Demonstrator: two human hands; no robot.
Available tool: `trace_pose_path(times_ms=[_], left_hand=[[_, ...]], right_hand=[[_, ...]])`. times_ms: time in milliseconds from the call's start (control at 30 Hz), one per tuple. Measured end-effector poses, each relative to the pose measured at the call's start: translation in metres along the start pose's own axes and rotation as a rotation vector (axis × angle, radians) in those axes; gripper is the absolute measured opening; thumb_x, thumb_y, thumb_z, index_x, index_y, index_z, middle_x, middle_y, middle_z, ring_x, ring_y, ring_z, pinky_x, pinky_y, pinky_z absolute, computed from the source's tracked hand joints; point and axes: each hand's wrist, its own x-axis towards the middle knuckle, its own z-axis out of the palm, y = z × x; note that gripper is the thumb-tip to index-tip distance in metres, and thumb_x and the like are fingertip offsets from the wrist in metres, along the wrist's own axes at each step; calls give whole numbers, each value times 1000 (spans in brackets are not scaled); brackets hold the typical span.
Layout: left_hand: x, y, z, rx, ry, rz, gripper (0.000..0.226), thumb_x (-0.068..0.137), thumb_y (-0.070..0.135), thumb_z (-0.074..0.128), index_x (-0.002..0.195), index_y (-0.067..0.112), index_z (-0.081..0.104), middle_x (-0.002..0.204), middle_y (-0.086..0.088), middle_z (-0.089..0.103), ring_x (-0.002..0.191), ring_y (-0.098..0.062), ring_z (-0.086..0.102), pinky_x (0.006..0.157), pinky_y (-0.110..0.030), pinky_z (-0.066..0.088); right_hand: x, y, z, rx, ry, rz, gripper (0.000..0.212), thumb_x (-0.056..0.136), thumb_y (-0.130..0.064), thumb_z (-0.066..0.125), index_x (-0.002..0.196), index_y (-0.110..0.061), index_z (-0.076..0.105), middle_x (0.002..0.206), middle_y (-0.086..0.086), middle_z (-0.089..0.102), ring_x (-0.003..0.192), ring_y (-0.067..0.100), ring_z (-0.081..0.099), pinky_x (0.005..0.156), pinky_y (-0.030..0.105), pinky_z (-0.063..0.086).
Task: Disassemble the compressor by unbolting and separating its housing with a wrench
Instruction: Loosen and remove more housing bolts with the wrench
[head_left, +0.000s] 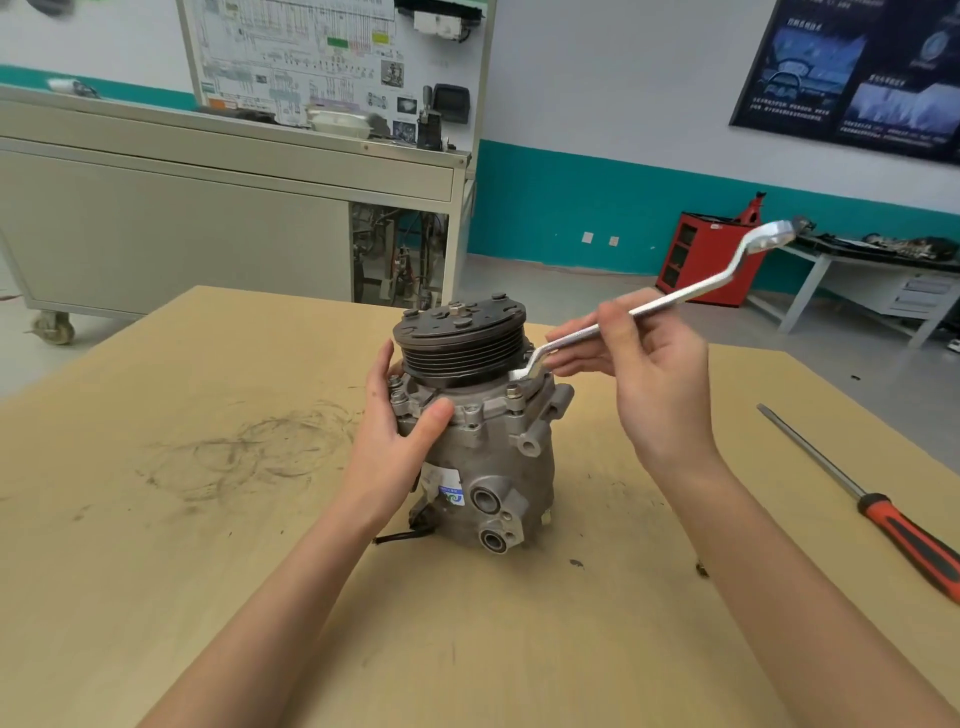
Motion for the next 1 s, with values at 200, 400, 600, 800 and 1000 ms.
trace_pose_path(times_ms=[200,400,600,800,1000], left_hand=[[0,-2,0,-7,9,11,104,66,71,54,152,31,13,144,13,38,119,22,38,99,-14,35],[-2,1,0,7,5,3,103,66,72,52,152,33,11,144,15,36,119,19,39,106,-24,35],[-3,0,1,0,7,6,103,66,72,52,152,34,12,144,16,37,119,19,41,101,-17,36],[-2,-1,1,13,13,2,102,66,74,51,152,34,13,142,17,37,119,19,41,97,-10,36],[-3,0,2,3,26,18,103,66,72,51,152,30,13,131,37,33,116,24,38,92,-1,33]], right_hand=[[-25,-1,13,-570,-108,-578,35,98,-25,48,86,4,64,78,13,68,65,24,69,55,40,57],[-11,15,0,152,-34,100,24,102,-18,36,87,-10,54,82,8,72,72,23,71,64,29,57],[-3,27,-1,464,71,394,31,103,-16,33,83,-8,55,85,13,73,72,20,70,63,24,55],[-20,5,6,-85,-19,-229,15,97,-36,49,89,-41,61,90,2,72,70,19,72,61,30,57],[-31,9,22,-424,36,-518,41,98,-27,48,90,8,67,88,13,69,76,27,70,60,44,58]])
